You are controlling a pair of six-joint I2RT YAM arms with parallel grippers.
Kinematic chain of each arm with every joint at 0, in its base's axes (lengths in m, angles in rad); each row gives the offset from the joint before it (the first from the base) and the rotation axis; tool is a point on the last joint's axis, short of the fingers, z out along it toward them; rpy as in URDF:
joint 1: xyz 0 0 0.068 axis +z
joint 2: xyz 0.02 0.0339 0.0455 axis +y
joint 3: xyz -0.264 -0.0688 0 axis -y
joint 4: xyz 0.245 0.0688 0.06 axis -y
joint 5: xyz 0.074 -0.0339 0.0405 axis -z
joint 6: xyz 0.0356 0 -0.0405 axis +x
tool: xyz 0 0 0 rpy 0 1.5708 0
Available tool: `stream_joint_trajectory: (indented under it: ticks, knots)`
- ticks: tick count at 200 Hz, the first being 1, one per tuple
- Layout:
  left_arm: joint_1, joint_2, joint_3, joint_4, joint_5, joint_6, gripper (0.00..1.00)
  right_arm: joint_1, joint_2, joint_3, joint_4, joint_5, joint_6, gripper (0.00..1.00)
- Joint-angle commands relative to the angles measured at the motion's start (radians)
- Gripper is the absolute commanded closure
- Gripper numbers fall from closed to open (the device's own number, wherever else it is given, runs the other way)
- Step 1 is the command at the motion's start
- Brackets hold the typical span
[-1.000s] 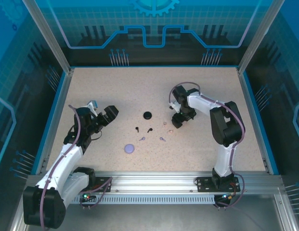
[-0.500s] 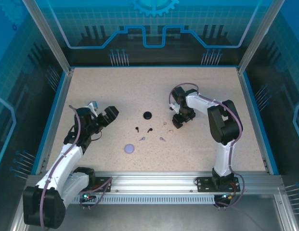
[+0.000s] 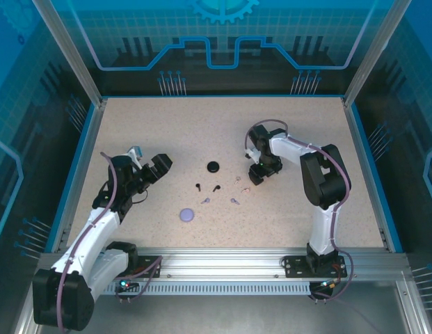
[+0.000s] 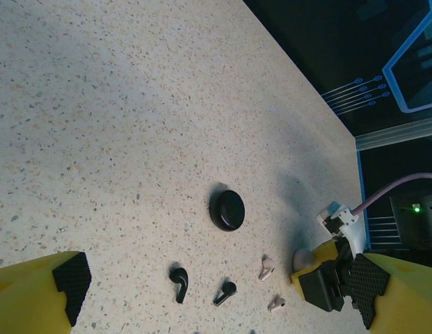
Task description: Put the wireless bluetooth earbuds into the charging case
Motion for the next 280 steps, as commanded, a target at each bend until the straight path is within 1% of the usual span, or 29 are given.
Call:
stream_joint_trajectory:
  ticks: [1, 40, 66, 141, 201, 227, 255, 280]
  knots:
    - [-0.007, -0.003, 0.002, -0.007, -0.014, -0.005, 0.01, -0.017, -0.023, 0.001, 0.039, -0.046, 0.016, 0.34]
    - [-0.012, -0.001, 0.004, -0.007, -0.017, -0.004, 0.01, -0.023, -0.025, -0.005, 0.037, -0.049, 0.014, 0.35]
    - [-0.014, -0.002, 0.007, -0.011, -0.019, -0.001, 0.01, -0.023, -0.015, -0.011, 0.027, -0.030, 0.014, 0.35]
    - [-0.018, -0.003, 0.010, -0.015, -0.027, 0.004, 0.01, -0.033, -0.043, -0.061, 0.026, -0.033, 0.005, 0.35]
    - [-0.023, -0.001, 0.011, -0.018, -0.031, 0.010, 0.01, -0.040, -0.033, -0.078, 0.057, -0.038, -0.003, 0.40]
    - [-0.025, -0.002, 0.011, -0.016, -0.030, 0.014, 0.01, -0.039, -0.035, -0.082, 0.090, -0.039, -0.004, 0.45]
    - [-0.030, 0.000, 0.019, -0.012, -0.008, 0.027, 0.01, -0.036, -0.077, -0.102, 0.133, -0.054, -0.014, 0.51]
    - [-0.032, 0.015, 0.037, 0.011, 0.053, 0.038, 0.01, -0.026, -0.160, -0.141, 0.176, -0.058, -0.040, 0.53]
